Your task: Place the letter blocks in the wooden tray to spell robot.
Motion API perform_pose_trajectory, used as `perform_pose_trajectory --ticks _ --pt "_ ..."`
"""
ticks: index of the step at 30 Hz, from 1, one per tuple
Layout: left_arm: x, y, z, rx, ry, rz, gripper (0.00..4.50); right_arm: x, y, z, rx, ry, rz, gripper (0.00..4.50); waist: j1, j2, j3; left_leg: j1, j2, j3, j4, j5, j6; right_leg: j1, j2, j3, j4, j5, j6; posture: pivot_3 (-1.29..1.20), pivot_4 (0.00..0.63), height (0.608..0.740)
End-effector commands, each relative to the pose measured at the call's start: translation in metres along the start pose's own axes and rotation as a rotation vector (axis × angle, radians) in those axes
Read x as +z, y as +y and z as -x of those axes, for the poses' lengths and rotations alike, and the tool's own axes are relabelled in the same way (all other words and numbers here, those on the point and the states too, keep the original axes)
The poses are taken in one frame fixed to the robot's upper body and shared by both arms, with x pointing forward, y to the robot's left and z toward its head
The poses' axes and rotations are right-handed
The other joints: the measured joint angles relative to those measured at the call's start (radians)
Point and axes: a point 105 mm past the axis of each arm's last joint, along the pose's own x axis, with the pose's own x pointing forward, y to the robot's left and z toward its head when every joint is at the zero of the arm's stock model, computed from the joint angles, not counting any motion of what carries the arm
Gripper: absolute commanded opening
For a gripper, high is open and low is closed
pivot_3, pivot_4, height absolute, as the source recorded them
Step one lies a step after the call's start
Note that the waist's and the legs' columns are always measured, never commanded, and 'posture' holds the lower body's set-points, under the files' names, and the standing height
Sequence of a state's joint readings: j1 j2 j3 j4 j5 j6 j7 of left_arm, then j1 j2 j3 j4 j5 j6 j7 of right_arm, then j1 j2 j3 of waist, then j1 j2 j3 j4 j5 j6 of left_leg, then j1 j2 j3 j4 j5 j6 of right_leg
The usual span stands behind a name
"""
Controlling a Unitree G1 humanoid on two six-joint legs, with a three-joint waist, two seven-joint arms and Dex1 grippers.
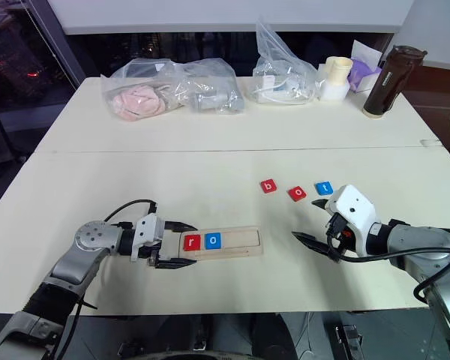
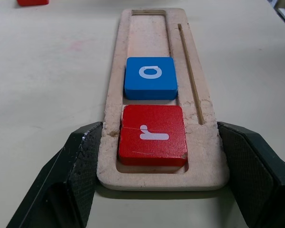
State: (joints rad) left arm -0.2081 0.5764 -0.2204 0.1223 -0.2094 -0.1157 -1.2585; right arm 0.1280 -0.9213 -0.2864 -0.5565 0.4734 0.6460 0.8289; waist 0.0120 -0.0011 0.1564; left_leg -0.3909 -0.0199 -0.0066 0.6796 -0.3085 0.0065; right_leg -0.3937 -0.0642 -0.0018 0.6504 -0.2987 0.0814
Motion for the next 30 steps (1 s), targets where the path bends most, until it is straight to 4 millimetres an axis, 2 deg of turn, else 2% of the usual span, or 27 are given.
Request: perform_pose_trajectory --ticks 1,11,17,30 --pt "-0.017 -0.015 -0.001 -0.049 0.035 0.043 3.17 0.009 0.002 0.000 0.000 -0.019 0.043 4.50 -0.001 0.001 0.000 0.000 0.000 0.000 0.000 0.000 0.000 0.000 0.000 0.000 0.000 0.000 0.000 0.00 0.150 0.740" --pt "-0.026 -0.018 0.003 -0.067 0.061 0.048 3.17 0.008 0.002 -0.004 0.014 -0.017 0.050 4.50 -0.003 0.004 -0.003 0.000 0.000 0.000 -0.001 0.000 0.000 0.000 0.000 0.000 0.000 0.000 0.000 0.00 0.150 0.740" --pt "-0.024 -0.012 0.003 -0.066 0.068 0.064 3.17 0.007 0.003 -0.006 0.019 -0.017 0.055 4.50 -0.004 0.004 -0.003 0.001 0.000 0.000 -0.001 0.000 0.000 0.000 0.000 0.000 0.000 0.000 0.000 0.00 0.150 0.740" --pt "-0.030 -0.014 0.006 -0.084 0.096 0.096 3.17 0.006 0.006 -0.009 0.022 -0.019 0.059 4.50 -0.006 0.005 -0.003 0.001 0.000 0.000 -0.001 0.000 0.000 0.000 0.000 0.000 0.000 0.000 0.000 0.00 0.150 0.740"
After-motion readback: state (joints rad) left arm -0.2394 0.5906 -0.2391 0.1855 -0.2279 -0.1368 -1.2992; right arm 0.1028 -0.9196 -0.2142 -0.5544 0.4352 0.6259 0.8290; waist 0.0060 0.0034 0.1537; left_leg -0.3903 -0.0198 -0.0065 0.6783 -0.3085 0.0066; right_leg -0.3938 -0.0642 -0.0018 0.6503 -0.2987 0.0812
